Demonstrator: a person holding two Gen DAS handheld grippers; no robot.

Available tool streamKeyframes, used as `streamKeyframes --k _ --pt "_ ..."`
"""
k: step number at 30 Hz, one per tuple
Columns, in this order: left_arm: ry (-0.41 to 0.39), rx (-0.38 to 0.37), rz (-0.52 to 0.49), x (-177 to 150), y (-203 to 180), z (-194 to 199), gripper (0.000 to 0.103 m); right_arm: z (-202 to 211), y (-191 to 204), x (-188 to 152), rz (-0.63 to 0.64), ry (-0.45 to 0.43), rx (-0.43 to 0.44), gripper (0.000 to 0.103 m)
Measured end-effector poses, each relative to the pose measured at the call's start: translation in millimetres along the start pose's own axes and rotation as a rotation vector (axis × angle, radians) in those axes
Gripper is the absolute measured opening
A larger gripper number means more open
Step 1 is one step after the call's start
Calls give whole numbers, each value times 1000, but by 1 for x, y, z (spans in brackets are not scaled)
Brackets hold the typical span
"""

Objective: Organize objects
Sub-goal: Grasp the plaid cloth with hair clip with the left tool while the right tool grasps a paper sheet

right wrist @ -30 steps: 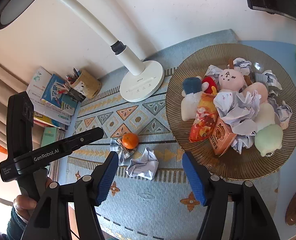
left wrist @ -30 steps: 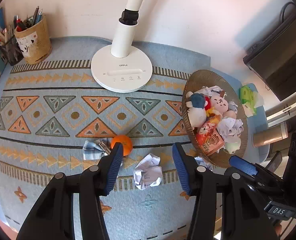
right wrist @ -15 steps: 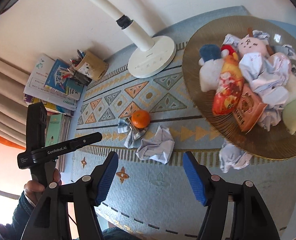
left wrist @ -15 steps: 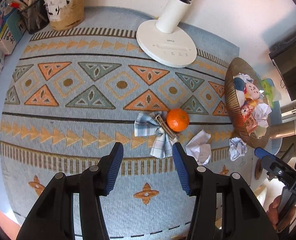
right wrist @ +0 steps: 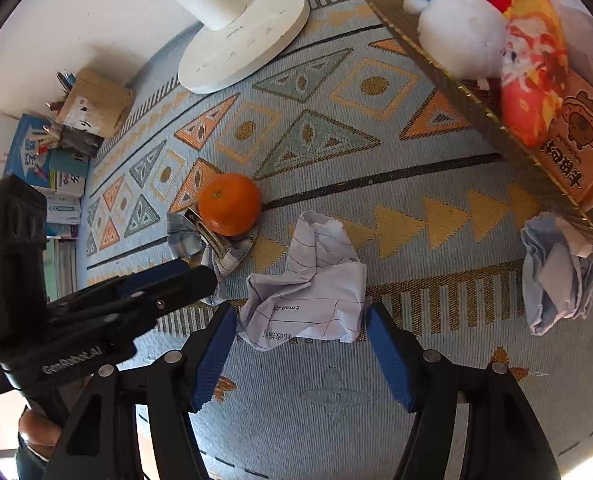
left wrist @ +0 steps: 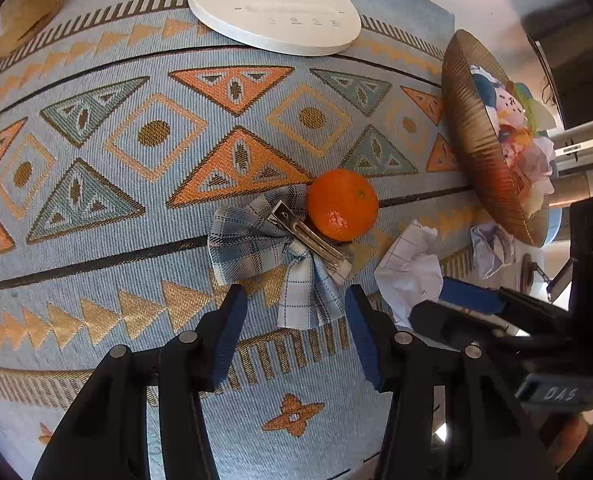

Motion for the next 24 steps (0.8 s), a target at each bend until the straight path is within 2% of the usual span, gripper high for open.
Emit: streamKeyframes --k 1,2,4,7,9,11,13,14,15,17,18,19,22,24 --pt "-12 -13 7 1 2 3 49 -4 2 -2 12 -4 4 66" --pt "-15 -9 8 0 3 5 49 -3 4 -3 28 -33 -14 60" --pt "-8 -14 17 -2 7 6 49 -3 6 -5 52 -57 -29 55" --pt "-11 -45 62 -3 5 4 49 8 -2 -5 47 -91 -59 55" --pt "-28 -18 76 0 -4 -3 50 17 -9 -3 49 -98 -75 55" --pt "-94 65 81 4 -17 -5 55 24 -16 -1 43 -105 -77 55" --pt "-144 220 39 7 -30 -13 84 28 -18 1 48 -105 -84 55" --pt "-156 301 8 7 -34 -19 89 29 -18 1 54 -104 -85 55" --pt "-154 346 -16 5 -36 -25 89 30 -18 1 62 -103 -86 55" --pt "-169 359 -57 -1 -36 -23 82 32 -15 0 91 -107 -85 55" --pt "-175 339 -68 -5 -32 -19 74 32 -13 0 109 -107 -89 55" --pt "-178 310 -68 -9 -26 -14 66 31 -11 -1 129 -105 -94 55" --pt "-172 199 -21 -17 3 4 53 24 -8 -2 186 -90 -133 56" --pt "-156 151 6 -22 18 12 52 20 -9 -3 211 -77 -150 56"
Point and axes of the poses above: each gripper's, at about its wrist camera, not at the fingertips, and z roughly against the way its jaws point, y to its left, x to its top, the point moved 2 cm from there along -z, roughly the way its jaws point, and after that the axes turned 4 degrees about z, right-handed, at the moved point
